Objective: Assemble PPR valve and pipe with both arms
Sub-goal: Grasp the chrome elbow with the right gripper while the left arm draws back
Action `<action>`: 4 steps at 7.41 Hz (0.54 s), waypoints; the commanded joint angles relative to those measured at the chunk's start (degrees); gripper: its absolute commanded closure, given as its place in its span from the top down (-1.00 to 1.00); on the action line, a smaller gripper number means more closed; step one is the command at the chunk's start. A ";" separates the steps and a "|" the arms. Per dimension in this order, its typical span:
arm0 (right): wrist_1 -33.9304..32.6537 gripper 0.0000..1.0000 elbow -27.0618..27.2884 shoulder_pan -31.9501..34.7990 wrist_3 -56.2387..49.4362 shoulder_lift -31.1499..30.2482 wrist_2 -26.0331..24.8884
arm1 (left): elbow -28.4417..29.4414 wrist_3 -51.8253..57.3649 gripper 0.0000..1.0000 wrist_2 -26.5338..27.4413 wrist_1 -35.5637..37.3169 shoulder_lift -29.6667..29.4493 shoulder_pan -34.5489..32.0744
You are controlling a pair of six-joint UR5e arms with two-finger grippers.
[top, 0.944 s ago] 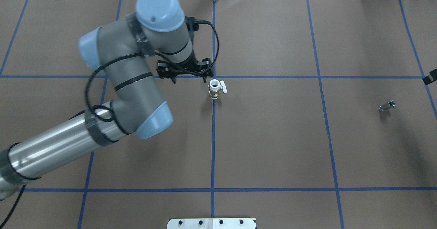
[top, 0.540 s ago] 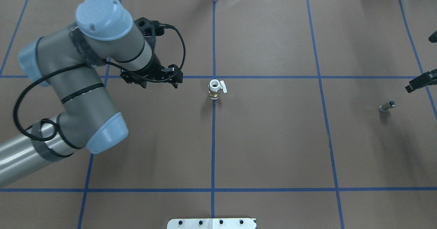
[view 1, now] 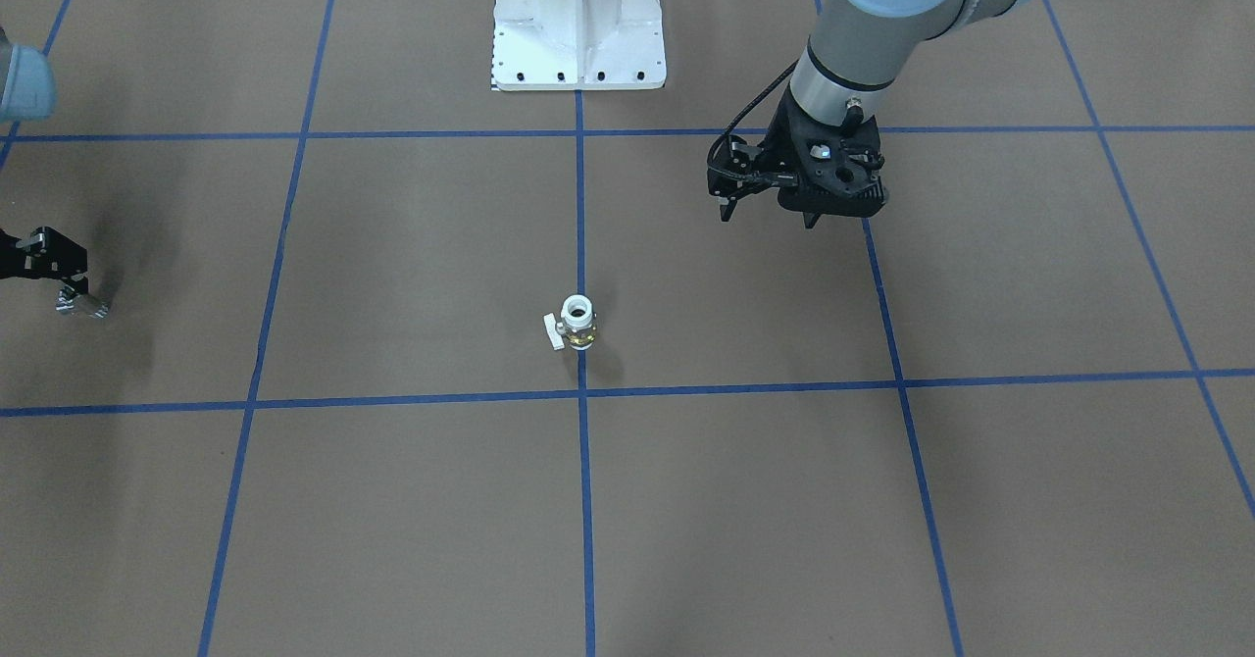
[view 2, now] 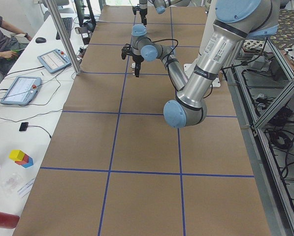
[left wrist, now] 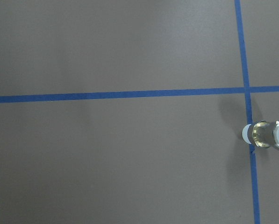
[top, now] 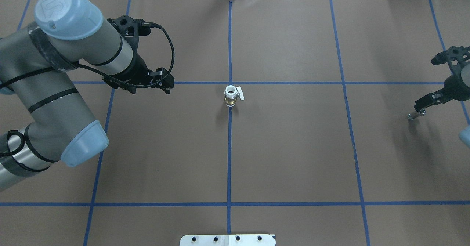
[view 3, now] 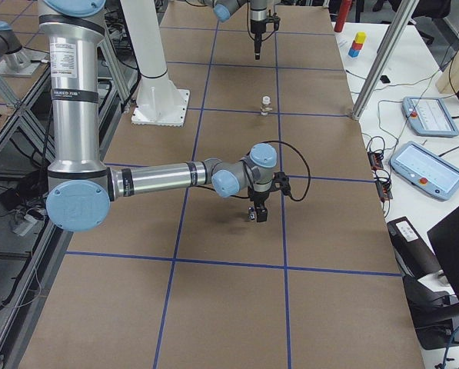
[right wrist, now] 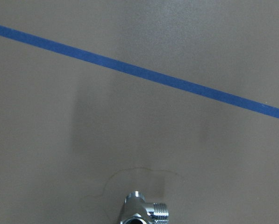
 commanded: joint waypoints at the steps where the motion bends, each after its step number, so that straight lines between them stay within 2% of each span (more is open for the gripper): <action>1: 0.37 0.94 -0.24 -0.14 4.84 0.94 2.53 | -0.03 0.01 0.98 -0.01 0.13 0.03 -0.02; 4: 0.37 0.86 -0.77 -0.49 4.95 1.03 2.90 | -0.03 0.01 0.98 -0.01 0.13 0.03 0.07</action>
